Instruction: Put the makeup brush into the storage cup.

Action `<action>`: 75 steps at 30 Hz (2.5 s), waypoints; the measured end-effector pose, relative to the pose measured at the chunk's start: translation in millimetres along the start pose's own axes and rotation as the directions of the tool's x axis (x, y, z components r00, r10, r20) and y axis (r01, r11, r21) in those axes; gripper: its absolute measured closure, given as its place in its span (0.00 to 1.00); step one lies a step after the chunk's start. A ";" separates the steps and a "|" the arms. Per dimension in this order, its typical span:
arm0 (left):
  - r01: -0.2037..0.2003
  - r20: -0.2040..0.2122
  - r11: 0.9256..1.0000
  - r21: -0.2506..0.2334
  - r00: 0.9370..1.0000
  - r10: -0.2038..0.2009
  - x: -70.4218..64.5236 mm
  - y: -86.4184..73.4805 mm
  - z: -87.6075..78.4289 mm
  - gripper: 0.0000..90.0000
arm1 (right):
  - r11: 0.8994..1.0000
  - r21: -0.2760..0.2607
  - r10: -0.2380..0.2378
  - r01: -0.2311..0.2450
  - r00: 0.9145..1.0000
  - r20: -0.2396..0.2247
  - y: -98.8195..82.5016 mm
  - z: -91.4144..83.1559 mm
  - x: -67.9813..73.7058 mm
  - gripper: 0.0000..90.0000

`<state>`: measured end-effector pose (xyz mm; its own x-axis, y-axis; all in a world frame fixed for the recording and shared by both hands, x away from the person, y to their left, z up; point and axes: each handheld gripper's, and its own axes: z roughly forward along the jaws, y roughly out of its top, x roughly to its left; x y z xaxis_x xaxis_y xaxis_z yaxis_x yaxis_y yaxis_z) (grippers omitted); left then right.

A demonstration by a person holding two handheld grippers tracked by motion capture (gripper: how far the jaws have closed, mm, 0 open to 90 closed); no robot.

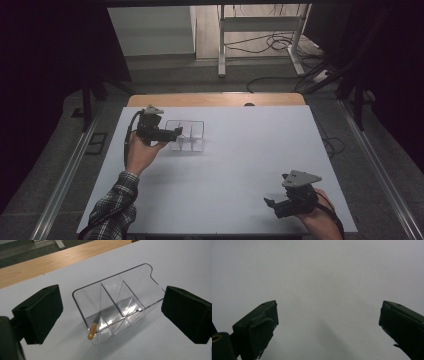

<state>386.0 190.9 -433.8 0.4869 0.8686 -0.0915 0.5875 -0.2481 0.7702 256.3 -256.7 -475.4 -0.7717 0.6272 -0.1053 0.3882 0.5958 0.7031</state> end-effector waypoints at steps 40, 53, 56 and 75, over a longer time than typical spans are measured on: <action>-0.066 0.057 0.995 -0.071 0.996 0.070 -29.7 -22.1 -33.2 0.03 | 1.000 0.009 -0.004 0.004 1.000 0.003 -0.5 1.7 0.8 0.03; -0.091 0.073 0.993 -0.073 0.993 0.097 -43.1 -29.9 -34.7 0.02 | 1.000 0.008 -0.013 0.013 1.000 0.002 -0.4 2.1 1.4 0.03; -0.098 0.076 0.993 -0.072 0.992 0.103 -45.0 -31.8 -35.2 0.02 | 1.000 0.005 -0.015 0.015 1.000 0.002 -0.2 1.6 1.3 0.03; -0.120 0.086 0.991 -0.061 0.988 0.125 -57.1 -45.1 -41.8 0.02 | 1.000 -0.003 -0.007 0.007 1.000 0.007 0.1 -0.7 0.1 0.02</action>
<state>304.8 170.5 -436.9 0.6103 0.7907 -0.0487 0.4845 -0.3240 0.8126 255.9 -257.0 -474.8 -0.7708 0.6265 -0.1156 0.3811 0.5989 0.7043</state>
